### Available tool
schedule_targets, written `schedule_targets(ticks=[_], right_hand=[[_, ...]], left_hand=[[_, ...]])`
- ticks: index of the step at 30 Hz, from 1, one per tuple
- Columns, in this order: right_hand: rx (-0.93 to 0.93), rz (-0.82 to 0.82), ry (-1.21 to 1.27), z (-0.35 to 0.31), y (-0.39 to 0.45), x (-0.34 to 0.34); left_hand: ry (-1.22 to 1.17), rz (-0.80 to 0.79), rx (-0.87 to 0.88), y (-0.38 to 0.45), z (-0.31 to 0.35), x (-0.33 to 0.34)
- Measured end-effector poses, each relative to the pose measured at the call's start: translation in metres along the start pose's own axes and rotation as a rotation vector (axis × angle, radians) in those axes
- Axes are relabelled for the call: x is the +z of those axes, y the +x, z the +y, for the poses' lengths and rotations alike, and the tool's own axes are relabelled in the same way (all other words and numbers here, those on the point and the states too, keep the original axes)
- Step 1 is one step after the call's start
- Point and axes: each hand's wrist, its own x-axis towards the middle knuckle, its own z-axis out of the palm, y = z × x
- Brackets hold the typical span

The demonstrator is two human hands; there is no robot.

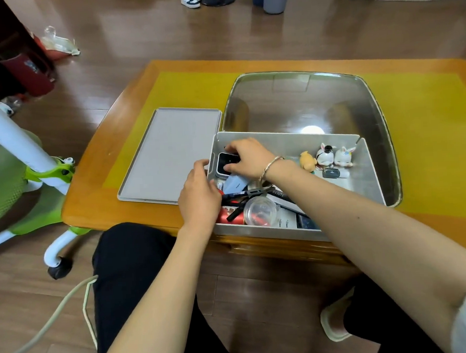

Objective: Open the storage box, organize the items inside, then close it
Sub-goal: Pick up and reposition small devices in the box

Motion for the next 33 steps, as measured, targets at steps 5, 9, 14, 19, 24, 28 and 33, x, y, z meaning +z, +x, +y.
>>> schedule_targets(ticks=[5, 9, 14, 19, 24, 28, 33], right_hand=[[0.05, -0.051, -0.228, -0.015, 0.022, 0.015], [0.061, -0.04, -0.275, -0.018, 0.029, 0.023], [0.011, 0.124, -0.067, -0.012, 0.021, 0.014], [-0.036, 0.29, 0.252, 0.001, -0.008, -0.013], [0.016, 0.39, 0.567, 0.025, -0.053, -0.028], [0.088, 0.553, 0.738, 0.053, -0.089, -0.041], [0.231, 0.753, 0.731, 0.103, -0.13, -0.052]], left_hand=[[0.026, 0.033, -0.015, 0.001, 0.0, 0.001], [0.029, 0.037, -0.024, 0.001, -0.001, 0.002], [0.004, 0.037, -0.028, 0.0, -0.003, 0.002], [0.005, 0.016, -0.025, 0.002, -0.002, 0.001], [0.001, 0.005, -0.014, 0.002, -0.003, 0.001], [0.035, 0.008, 0.029, 0.004, -0.004, 0.001], [0.266, 0.136, 0.257, 0.001, 0.005, -0.003]])
